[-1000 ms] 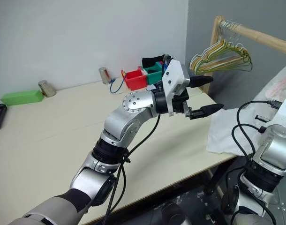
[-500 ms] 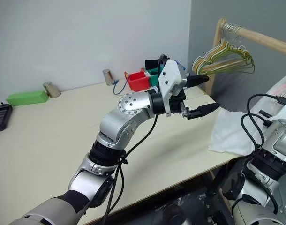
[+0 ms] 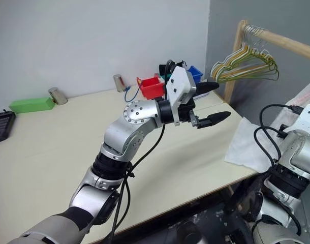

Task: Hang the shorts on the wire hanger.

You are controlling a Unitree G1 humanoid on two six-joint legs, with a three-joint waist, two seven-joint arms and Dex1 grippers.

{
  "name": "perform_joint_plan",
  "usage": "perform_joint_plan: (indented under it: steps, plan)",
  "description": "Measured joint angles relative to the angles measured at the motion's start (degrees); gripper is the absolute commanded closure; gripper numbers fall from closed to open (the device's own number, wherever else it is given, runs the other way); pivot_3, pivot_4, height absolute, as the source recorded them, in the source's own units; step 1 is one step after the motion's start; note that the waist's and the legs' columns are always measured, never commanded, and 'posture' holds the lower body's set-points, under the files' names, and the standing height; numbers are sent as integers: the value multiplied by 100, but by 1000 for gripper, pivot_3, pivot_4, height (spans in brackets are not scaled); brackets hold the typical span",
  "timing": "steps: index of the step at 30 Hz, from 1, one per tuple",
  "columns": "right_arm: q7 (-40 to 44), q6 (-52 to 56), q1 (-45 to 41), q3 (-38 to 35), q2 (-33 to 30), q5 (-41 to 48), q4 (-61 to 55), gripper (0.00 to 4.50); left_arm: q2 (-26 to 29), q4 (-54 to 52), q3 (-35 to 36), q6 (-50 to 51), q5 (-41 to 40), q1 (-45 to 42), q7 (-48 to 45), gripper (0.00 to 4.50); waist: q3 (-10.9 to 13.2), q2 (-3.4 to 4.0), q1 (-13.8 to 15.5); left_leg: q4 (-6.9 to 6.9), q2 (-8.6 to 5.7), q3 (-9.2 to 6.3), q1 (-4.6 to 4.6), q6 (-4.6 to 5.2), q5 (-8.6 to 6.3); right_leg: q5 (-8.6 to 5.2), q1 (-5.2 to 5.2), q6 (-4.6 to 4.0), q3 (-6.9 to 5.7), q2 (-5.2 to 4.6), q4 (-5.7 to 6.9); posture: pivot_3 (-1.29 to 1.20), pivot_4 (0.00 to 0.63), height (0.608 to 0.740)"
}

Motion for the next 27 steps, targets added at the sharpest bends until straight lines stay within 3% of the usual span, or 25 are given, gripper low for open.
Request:
perform_joint_plan:
  steps: [5,18,23,27]
  plan:
    - [11,-16,333,693,-51,-119,-841,38,52,16,0,-38,3,0,-38,0,0,0,-28,0,2,1,1,-3,-2,0,-1,1,3,0,-3,-520,23,740]
    - [-113,-157,838,2328,-118,-578,-2186,38,863,240,447,-76,27,286,-119,0,0,-1,-37,0,5,-10,-1,-10,-5,0,-5,4,2,2,-1,-467,26,740]
    - [-9,-1321,860,2961,384,-476,-1977,38,1145,91,868,395,122,1117,458,0,-2,-6,-4,0,5,-20,1,-9,-5,1,-1,6,-2,4,3,-392,23,740]
    - [348,-2346,875,3202,1023,-42,-931,38,1051,-142,1424,842,183,1810,1456,0,-3,-42,219,2,-2,-33,-9,-9,-4,6,-7,11,-7,3,10,-298,14,740]
